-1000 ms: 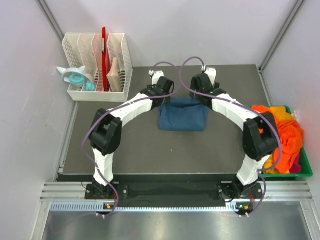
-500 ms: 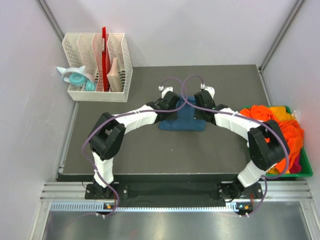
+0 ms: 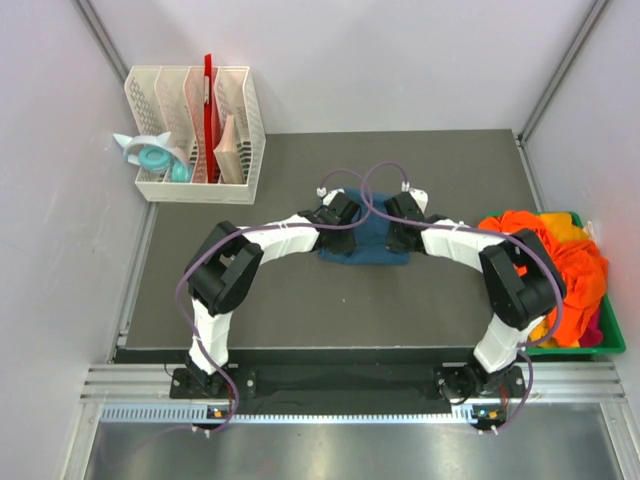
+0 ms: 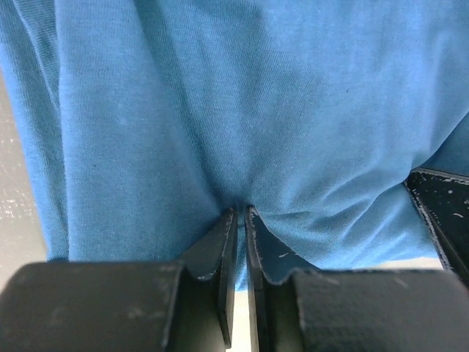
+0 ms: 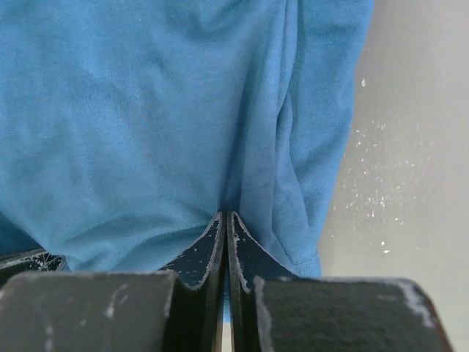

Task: Fold and stack the t-shirts
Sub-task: Fold the tshirt

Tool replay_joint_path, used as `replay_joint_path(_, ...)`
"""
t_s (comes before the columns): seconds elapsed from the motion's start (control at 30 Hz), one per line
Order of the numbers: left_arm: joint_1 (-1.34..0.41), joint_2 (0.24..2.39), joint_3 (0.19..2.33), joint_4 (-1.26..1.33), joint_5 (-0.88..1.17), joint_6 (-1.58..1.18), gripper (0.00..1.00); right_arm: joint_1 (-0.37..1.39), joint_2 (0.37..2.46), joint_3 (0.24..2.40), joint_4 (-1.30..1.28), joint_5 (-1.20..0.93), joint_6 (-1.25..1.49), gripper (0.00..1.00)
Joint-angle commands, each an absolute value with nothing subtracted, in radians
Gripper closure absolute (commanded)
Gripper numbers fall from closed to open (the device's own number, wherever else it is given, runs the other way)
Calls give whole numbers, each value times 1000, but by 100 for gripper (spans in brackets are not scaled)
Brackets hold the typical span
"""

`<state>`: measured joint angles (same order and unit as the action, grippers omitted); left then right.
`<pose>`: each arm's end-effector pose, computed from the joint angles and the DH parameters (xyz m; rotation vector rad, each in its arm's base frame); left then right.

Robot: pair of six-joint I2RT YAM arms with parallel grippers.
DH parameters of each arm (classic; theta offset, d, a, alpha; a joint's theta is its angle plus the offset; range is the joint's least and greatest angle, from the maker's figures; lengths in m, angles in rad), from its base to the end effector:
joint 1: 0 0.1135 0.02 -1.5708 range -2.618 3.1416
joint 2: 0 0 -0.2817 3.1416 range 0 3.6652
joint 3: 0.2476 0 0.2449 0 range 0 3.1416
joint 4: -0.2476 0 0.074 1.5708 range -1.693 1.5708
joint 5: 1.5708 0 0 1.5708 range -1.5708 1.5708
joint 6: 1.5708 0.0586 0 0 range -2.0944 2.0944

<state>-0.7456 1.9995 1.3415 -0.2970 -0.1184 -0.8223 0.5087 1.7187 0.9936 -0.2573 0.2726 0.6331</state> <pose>0.3265 -0.2921 0.1641 -0.1478 2.5809 -0.4719 0.3146 0.1574 0.1711 0.2593 2.4906 0.1209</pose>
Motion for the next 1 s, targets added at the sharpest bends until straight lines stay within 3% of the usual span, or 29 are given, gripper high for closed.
replay_joint_path(0.0,-756,2085,1279,-407,-71,-835,86,525,1741,920,-396,288,640,100)
replay_joint_path(0.2,-764,1922,1183,-287,-107,-790,83,532,1620,930,-347,336,623,96)
replay_joint_path(0.4,-764,1798,1242,-264,-155,-726,75,534,1606,1237,-422,356,545,79)
replay_joint_path(0.63,-765,1904,1335,-284,-129,-724,79,532,1788,1374,-431,336,517,84)
replay_joint_path(0.97,-770,1951,1236,-252,-80,-770,83,525,2054,1558,-439,310,517,91)
